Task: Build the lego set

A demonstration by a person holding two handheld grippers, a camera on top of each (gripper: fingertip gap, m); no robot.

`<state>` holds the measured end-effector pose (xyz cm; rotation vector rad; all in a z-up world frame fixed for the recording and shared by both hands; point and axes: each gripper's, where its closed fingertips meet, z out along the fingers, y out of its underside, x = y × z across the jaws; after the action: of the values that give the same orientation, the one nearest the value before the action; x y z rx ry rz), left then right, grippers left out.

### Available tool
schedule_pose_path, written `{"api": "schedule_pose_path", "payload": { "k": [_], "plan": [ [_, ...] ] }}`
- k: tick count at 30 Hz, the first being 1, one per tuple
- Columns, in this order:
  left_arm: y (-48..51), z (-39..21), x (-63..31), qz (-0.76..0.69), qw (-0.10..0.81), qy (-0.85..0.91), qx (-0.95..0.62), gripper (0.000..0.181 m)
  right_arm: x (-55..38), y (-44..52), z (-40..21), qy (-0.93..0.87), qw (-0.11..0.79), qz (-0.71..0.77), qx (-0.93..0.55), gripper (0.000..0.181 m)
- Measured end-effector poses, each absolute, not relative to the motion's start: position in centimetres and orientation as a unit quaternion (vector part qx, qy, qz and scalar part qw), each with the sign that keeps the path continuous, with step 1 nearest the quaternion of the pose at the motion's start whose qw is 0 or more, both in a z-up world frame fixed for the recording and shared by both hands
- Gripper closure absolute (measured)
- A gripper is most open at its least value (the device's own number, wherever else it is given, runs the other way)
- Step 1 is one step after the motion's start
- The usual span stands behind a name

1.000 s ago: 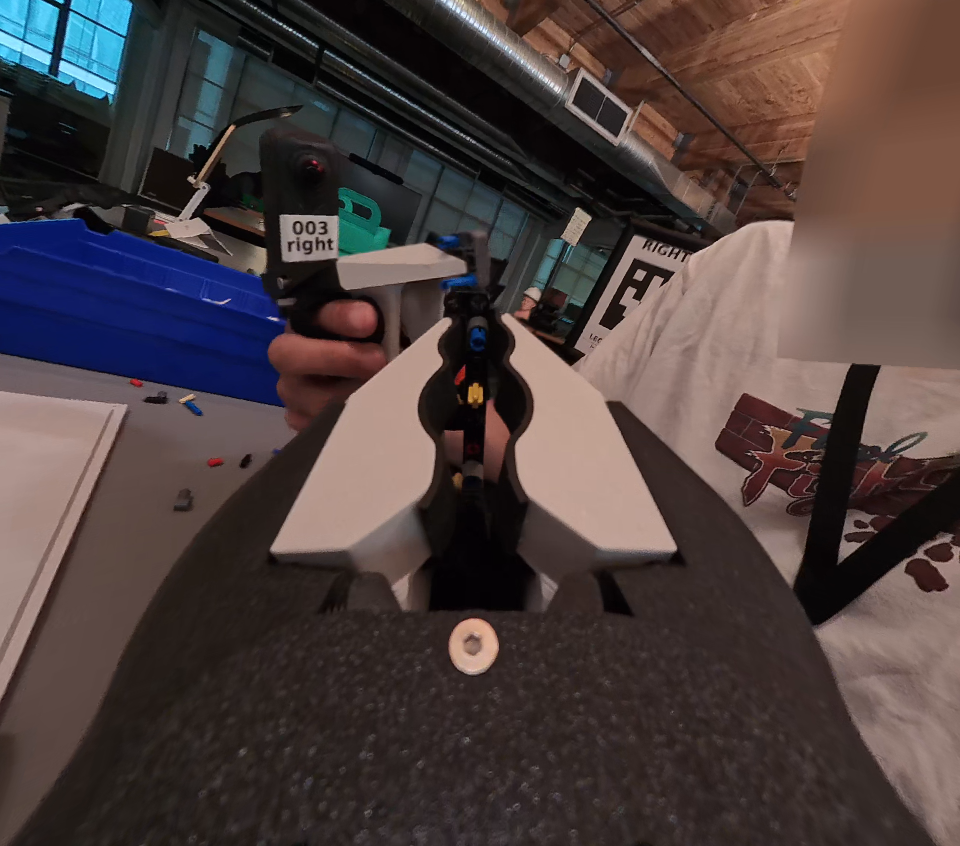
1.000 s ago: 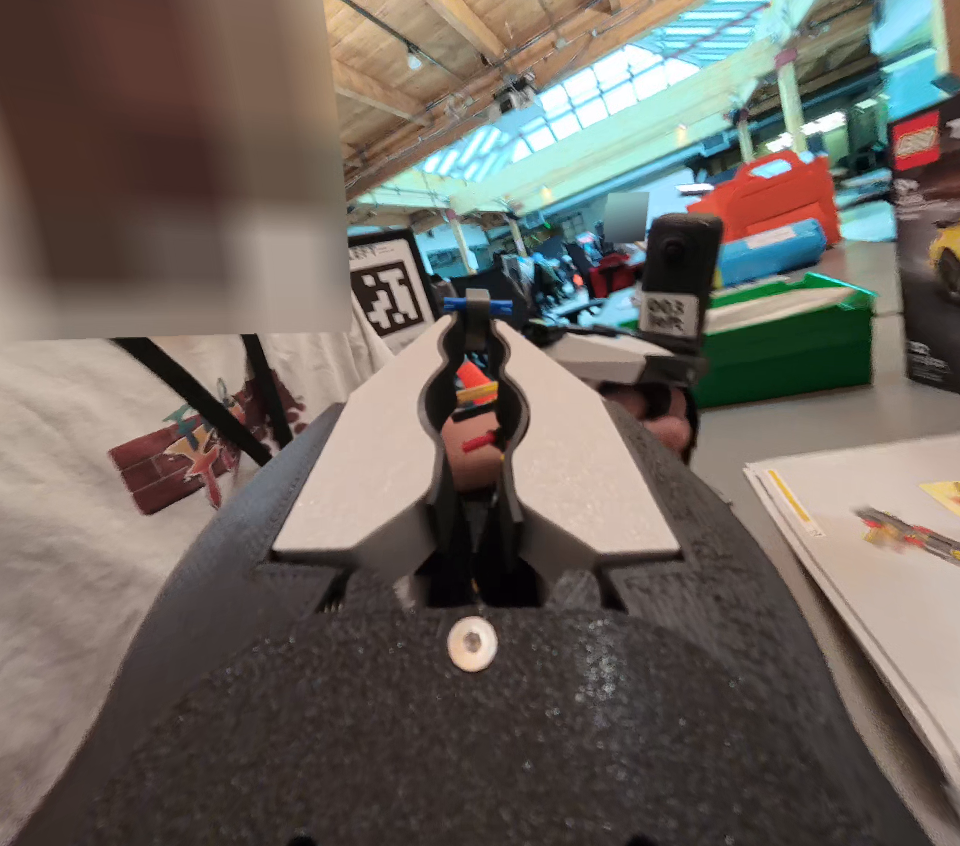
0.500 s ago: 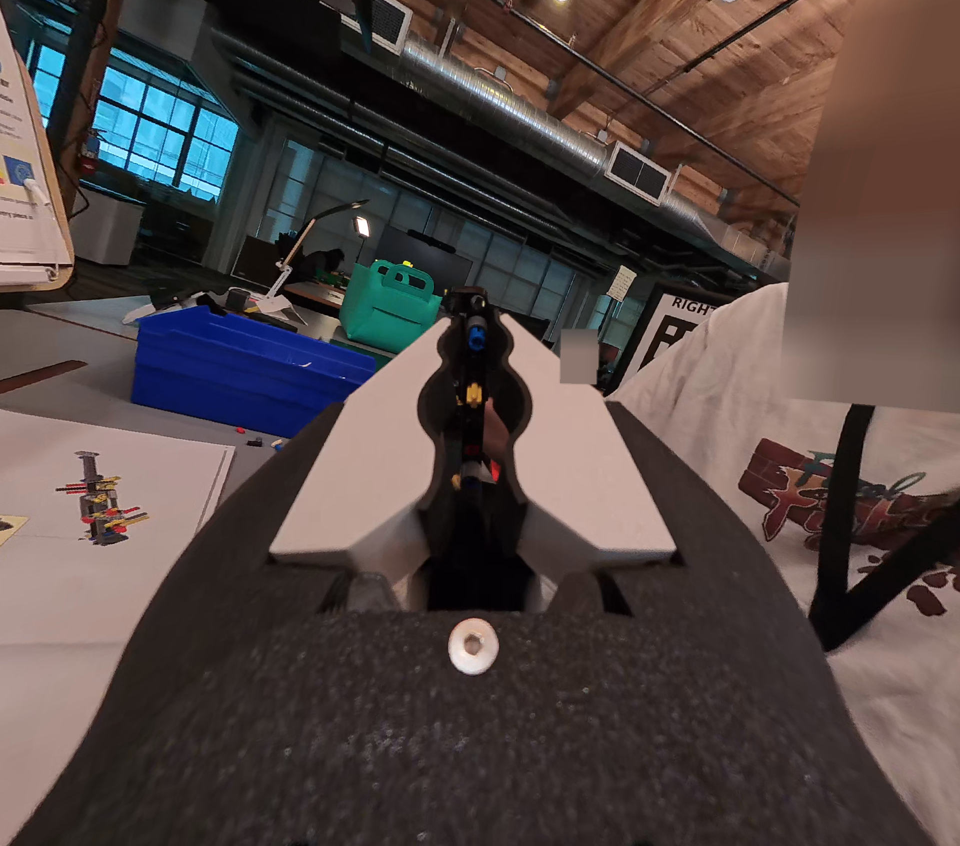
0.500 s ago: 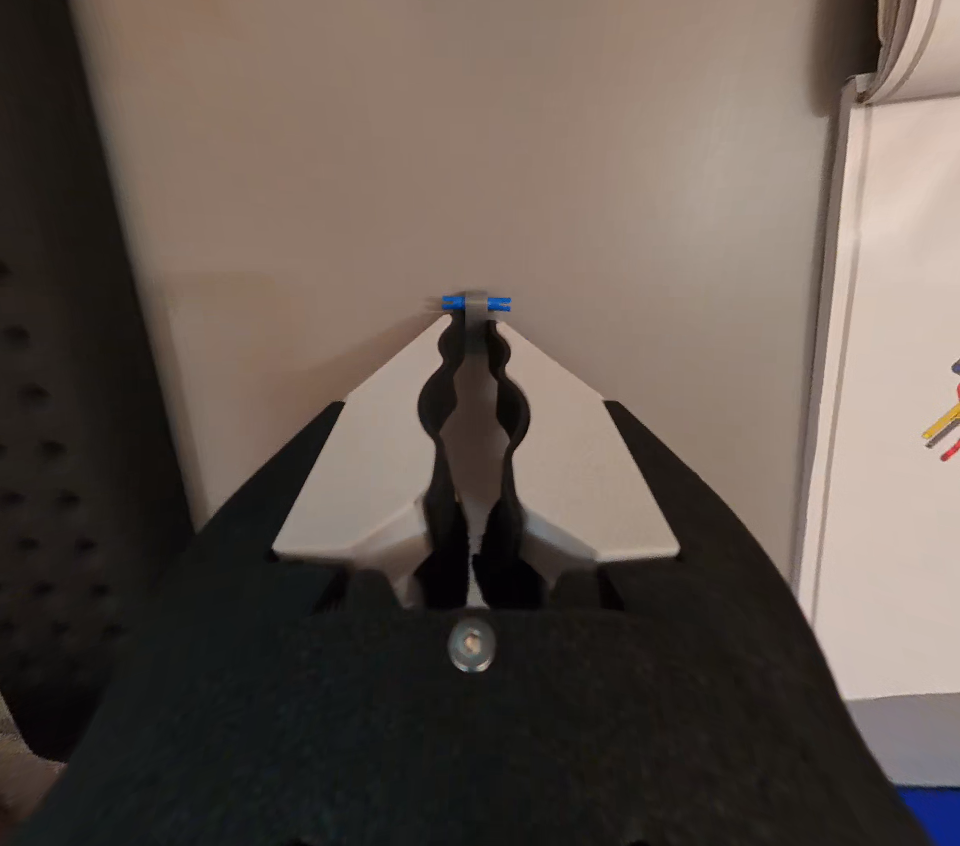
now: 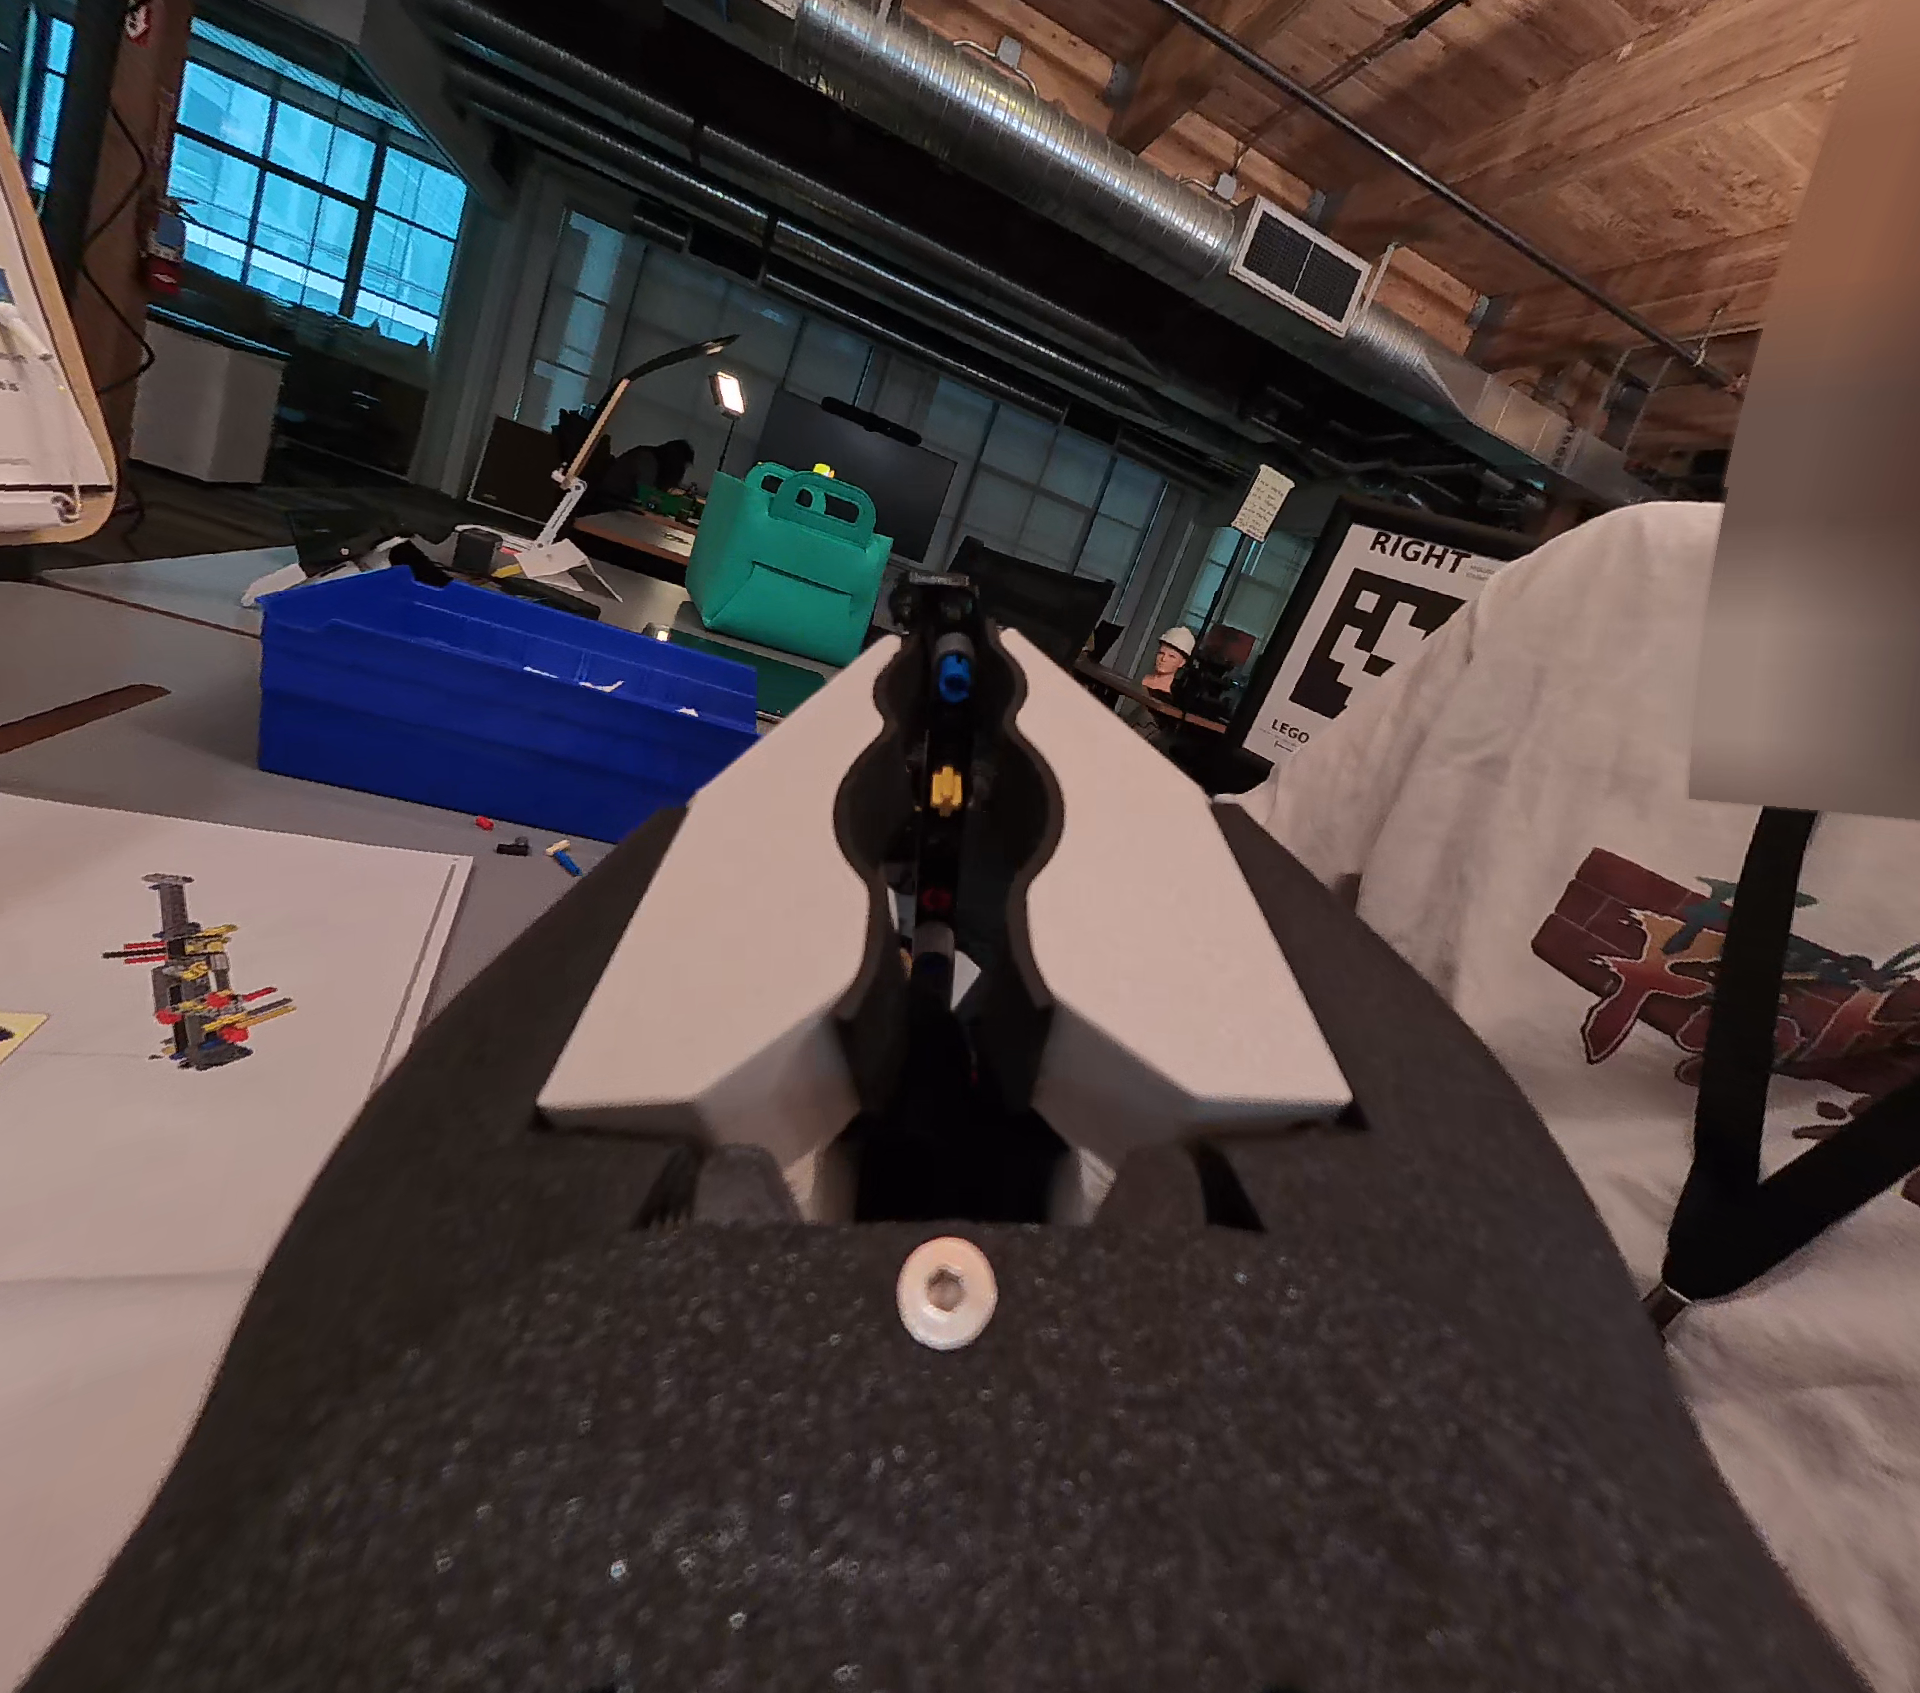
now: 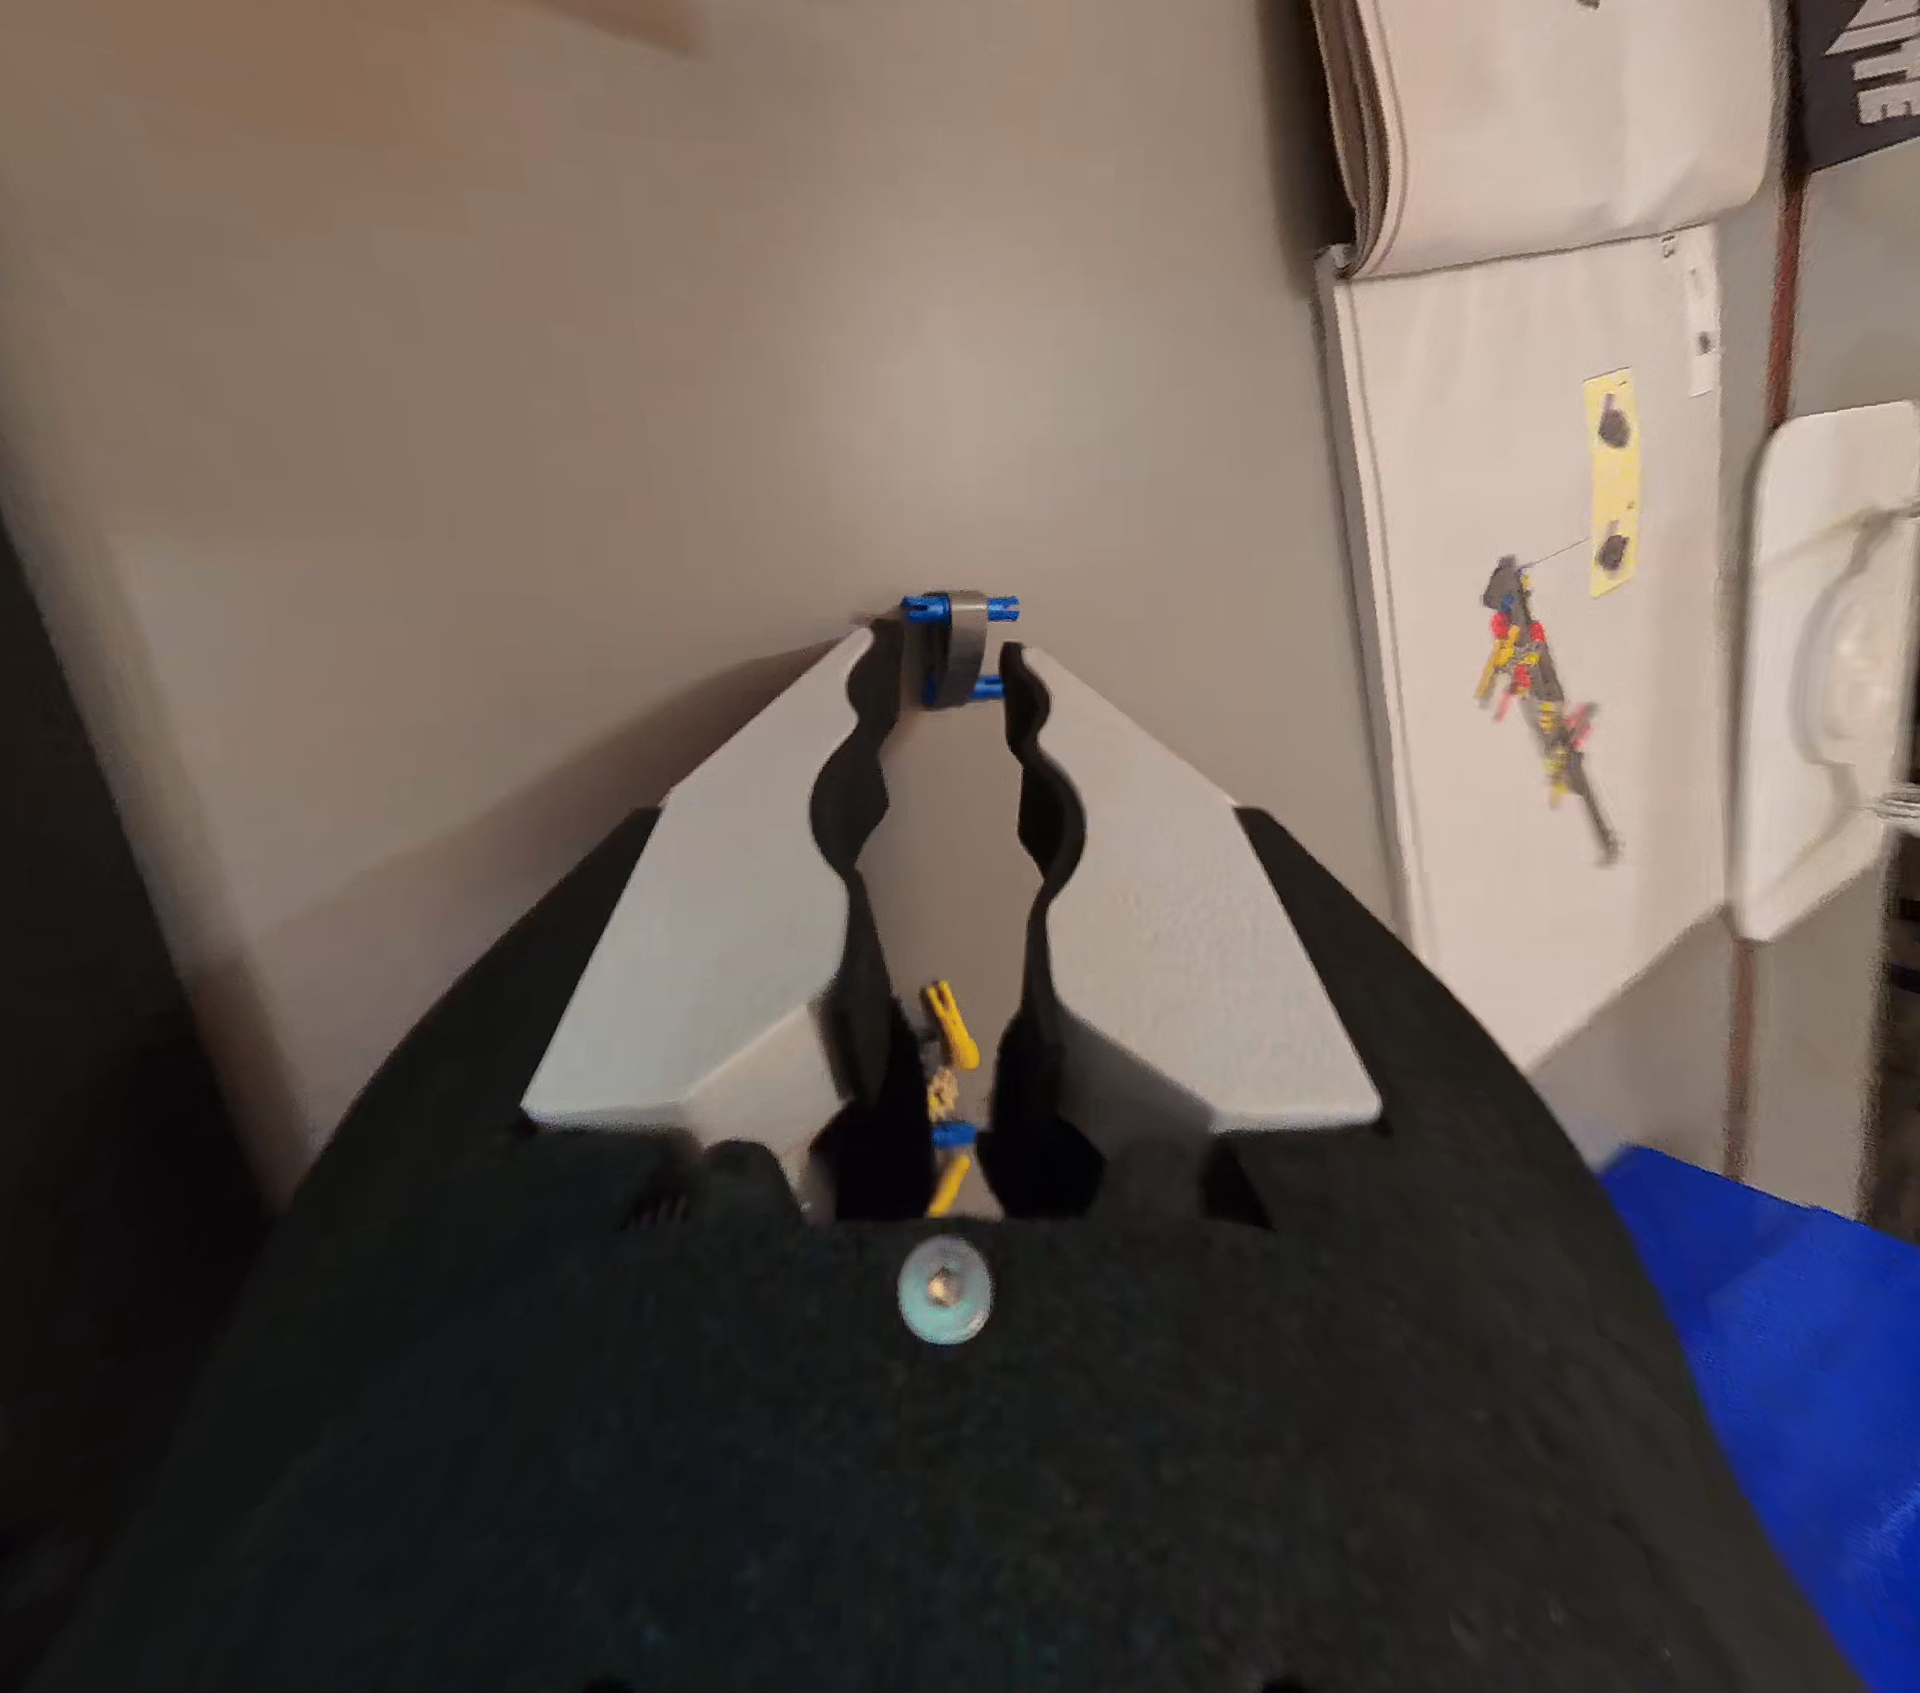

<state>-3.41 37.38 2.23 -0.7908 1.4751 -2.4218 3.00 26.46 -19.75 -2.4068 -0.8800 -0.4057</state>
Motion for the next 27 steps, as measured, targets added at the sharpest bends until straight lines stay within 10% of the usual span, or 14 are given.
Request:
{"api": "schedule_pose_path", "payload": {
  "k": [11, 16, 27],
  "plan": [
    [37.6, 2.1, -3.5, -0.812, 0.106, 0.507, -0.269, 0.176, 2.9, 27.4, -20.0, -0.244, 0.290, 0.045, -0.924, 0.175],
    [37.6, 2.0, -3.4, -0.812, 0.104, 0.506, -0.272, 0.175, -0.9, 28.5, -16.0, -0.009, 0.289, 0.426, -0.857, 0.175],
    [37.2, 1.7, -3.2, -0.810, 0.094, 0.510, -0.272, 0.175, -0.6, 27.5, -20.0, 0.077, 0.144, 0.438, -0.884, 0.174]
  ]
}}
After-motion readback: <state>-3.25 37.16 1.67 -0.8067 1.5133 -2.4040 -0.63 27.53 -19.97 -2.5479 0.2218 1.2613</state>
